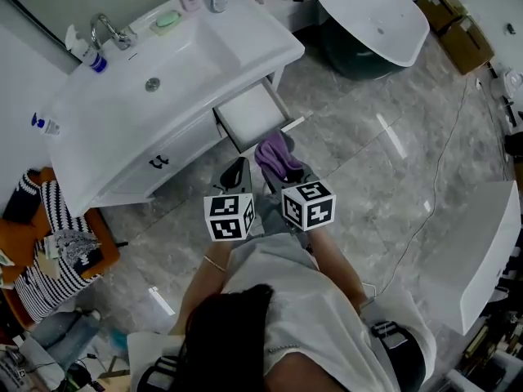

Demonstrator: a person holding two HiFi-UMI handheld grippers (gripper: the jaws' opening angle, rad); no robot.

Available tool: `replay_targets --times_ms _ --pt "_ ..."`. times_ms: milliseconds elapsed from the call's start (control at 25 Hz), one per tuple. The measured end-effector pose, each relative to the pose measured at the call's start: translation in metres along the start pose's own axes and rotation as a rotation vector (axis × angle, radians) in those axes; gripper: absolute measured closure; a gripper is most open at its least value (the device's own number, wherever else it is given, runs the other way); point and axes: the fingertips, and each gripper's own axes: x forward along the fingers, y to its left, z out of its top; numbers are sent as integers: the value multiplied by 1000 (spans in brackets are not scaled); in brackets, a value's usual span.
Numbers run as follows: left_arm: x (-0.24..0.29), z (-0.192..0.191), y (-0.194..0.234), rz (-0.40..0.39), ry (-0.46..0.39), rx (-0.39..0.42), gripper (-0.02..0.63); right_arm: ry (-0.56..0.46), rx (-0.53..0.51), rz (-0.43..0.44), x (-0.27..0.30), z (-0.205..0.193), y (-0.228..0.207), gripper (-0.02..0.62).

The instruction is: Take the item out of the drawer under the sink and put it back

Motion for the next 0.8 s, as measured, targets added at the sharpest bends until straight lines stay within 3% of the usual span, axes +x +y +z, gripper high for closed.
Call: replay_targets --times_ms 800 --pt "78 23 -14 91 35 -26 597 80 -42 110 39 23 -79 443"
